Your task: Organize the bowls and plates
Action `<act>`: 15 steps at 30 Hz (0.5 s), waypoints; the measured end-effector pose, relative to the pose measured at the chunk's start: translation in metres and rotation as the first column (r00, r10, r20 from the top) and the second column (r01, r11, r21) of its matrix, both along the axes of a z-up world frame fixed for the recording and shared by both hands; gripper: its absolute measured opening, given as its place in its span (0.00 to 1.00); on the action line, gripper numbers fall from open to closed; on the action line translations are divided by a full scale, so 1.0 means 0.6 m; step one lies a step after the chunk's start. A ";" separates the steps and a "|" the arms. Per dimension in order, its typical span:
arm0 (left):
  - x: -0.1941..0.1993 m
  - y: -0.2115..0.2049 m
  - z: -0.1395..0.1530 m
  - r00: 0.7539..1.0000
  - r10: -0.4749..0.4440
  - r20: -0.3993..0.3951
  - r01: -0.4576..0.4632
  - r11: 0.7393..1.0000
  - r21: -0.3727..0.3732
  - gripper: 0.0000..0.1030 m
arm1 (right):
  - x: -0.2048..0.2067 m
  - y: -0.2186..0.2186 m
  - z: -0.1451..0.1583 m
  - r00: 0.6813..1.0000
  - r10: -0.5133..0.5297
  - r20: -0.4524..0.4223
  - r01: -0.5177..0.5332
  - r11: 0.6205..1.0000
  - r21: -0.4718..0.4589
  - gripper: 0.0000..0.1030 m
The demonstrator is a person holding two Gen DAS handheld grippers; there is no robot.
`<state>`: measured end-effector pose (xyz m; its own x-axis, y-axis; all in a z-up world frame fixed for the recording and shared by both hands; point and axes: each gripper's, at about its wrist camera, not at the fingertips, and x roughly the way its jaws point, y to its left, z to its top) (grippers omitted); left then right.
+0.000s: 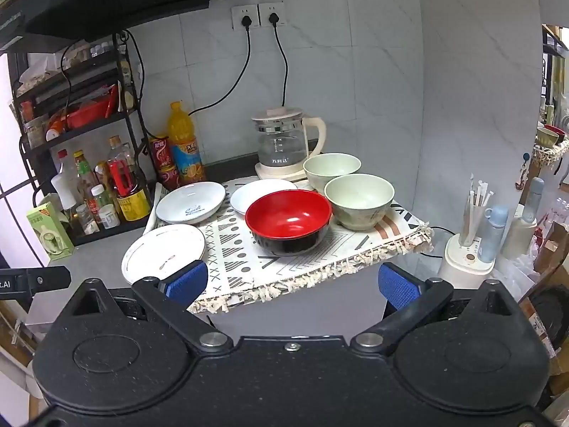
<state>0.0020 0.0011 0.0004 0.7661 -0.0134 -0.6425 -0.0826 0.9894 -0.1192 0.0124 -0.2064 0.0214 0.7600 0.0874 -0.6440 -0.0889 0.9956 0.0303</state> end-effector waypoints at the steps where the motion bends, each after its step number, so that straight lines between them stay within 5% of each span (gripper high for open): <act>1: 0.002 0.001 0.000 1.000 -0.001 -0.002 0.001 1.000 -0.001 1.00 | 0.000 0.000 0.000 1.000 -0.001 0.000 0.001 1.000 0.000 1.00; 15: 0.002 -0.007 -0.007 1.000 -0.019 0.015 0.018 1.000 0.017 1.00 | 0.007 -0.005 -0.003 1.000 -0.005 -0.005 0.004 1.000 -0.008 1.00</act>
